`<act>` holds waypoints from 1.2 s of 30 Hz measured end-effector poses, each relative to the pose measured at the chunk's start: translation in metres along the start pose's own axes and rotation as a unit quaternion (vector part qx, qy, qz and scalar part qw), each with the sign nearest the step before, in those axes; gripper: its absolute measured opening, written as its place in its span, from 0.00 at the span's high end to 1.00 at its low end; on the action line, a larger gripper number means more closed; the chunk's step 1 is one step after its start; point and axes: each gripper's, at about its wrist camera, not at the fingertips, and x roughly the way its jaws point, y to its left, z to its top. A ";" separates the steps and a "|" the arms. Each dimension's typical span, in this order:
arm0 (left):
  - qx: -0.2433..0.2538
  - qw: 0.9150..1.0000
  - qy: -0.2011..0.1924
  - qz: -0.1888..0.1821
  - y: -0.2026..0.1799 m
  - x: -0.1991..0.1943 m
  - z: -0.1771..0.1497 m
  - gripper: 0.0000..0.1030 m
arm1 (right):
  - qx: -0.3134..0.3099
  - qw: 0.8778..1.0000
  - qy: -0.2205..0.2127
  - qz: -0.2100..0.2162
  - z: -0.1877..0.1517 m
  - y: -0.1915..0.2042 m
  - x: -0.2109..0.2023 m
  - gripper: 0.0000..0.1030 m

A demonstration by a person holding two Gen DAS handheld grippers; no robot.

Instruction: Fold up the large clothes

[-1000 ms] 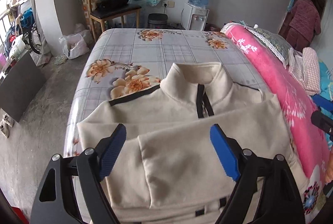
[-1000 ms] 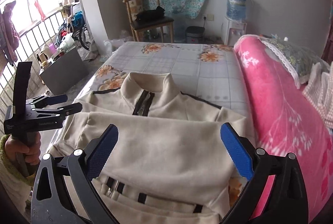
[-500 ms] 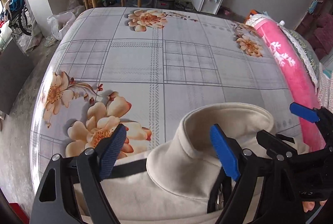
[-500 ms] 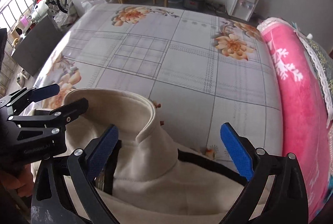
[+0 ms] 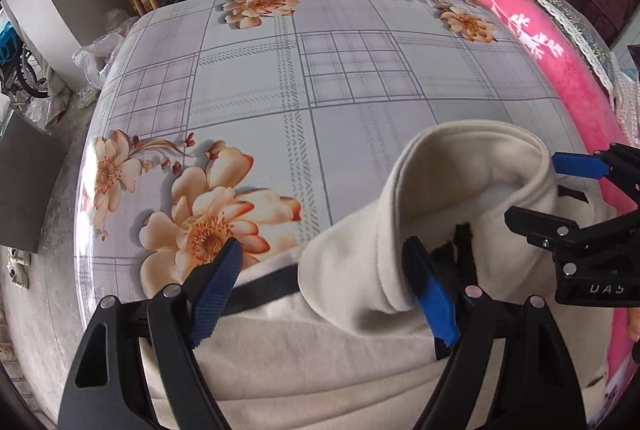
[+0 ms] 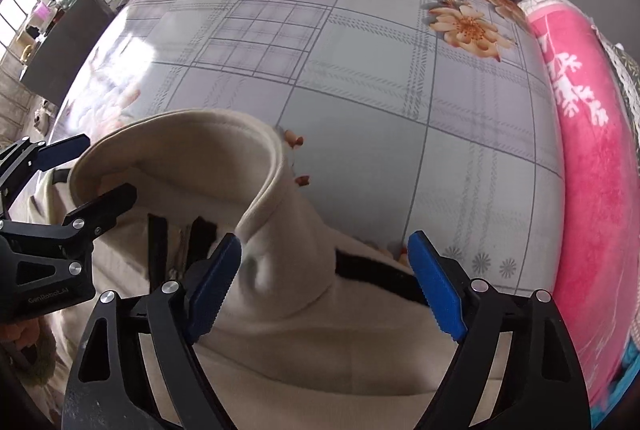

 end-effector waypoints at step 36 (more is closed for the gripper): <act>-0.025 0.994 -0.093 -0.044 -0.003 -0.007 -0.084 0.28 | 0.011 0.982 0.149 0.118 0.061 0.064 0.027 0.61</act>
